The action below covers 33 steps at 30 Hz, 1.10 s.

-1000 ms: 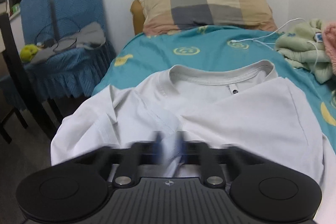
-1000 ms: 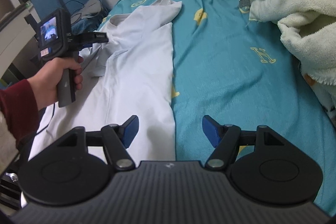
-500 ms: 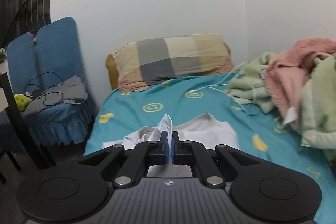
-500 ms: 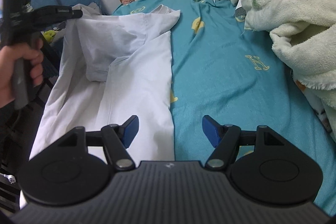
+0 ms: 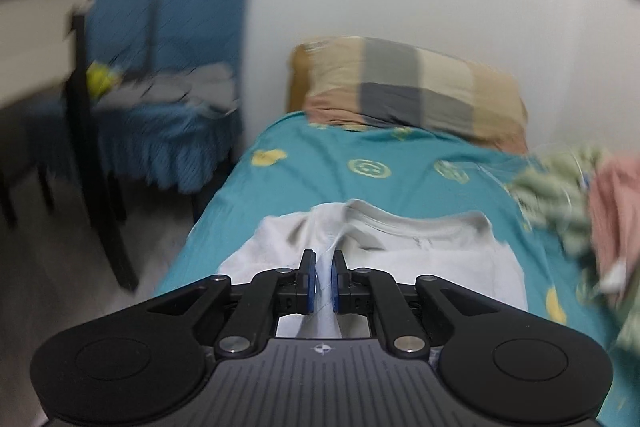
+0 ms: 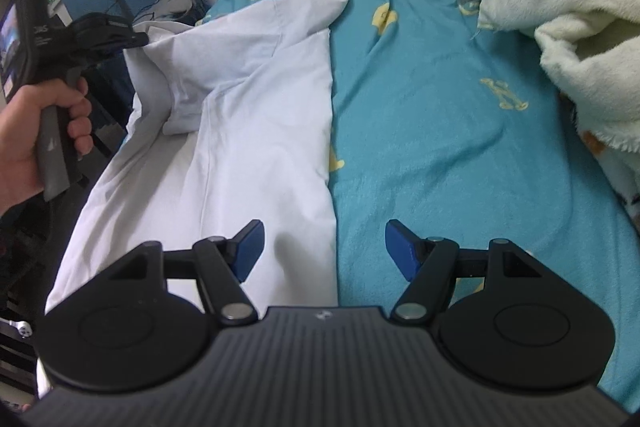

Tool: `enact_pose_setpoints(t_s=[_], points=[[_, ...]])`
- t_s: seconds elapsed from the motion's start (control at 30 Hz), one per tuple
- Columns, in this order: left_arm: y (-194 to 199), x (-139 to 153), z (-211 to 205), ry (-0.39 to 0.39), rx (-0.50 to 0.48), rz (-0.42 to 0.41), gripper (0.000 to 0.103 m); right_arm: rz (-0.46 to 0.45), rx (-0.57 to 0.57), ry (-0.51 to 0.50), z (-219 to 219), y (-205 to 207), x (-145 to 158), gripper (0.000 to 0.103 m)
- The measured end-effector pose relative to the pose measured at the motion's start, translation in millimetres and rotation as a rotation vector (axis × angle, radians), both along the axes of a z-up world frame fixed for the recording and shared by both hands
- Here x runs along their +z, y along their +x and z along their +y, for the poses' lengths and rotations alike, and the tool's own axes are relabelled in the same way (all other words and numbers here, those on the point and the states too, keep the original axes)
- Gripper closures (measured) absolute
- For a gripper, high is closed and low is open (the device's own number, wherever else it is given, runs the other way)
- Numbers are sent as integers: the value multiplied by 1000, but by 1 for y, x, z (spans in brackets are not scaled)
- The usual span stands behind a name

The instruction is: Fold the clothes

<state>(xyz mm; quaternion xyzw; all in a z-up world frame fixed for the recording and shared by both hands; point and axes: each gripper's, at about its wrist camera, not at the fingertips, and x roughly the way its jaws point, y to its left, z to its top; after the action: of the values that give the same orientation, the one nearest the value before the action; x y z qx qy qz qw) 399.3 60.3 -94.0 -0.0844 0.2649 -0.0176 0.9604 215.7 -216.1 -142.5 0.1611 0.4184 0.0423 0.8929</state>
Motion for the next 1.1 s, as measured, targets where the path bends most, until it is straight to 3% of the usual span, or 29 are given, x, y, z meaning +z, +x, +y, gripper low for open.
enact_pose_setpoints(t_s=[0.1, 0.23, 0.33, 0.4, 0.5, 0.6, 0.73, 0.83, 0.9, 0.93, 1.07, 1.1], points=[[-5, -1, 36, -134, 77, 1, 95, 9, 10, -5, 3, 1, -3, 34], [-14, 3, 70, -198, 125, 1, 100, 18, 22, -20, 6, 2, -4, 34], [-27, 20, 77, -229, 113, -78, 100, 22, 30, -33, 9, 2, -6, 34], [-38, 39, 63, -187, 42, -165, 100, 23, 36, -41, 10, 2, -6, 34], [-49, 53, 20, -94, -130, -204, 100, 25, 42, -48, 12, 2, -6, 34], [-57, 41, -34, 49, -297, -186, 100, 27, 42, -51, 12, 2, -7, 34], [-62, 5, -78, 127, -368, -84, 96, 28, 34, -54, 9, 3, -8, 34], [-68, -18, -89, 165, -374, 1, 85, 28, 38, -55, 9, 3, -10, 34], [-78, -20, -77, 178, -366, 62, 72, 27, 41, -50, 9, 3, -10, 34], [-85, -17, -66, 181, -370, 81, 69, 26, 42, -43, 8, 3, -10, 34], [-125, 13, 8, 170, -348, 155, 39, 13, 48, -21, 8, 3, -7, 34], [-136, 21, 28, 166, -341, 173, 38, 8, 50, -15, 8, 2, -6, 34]])
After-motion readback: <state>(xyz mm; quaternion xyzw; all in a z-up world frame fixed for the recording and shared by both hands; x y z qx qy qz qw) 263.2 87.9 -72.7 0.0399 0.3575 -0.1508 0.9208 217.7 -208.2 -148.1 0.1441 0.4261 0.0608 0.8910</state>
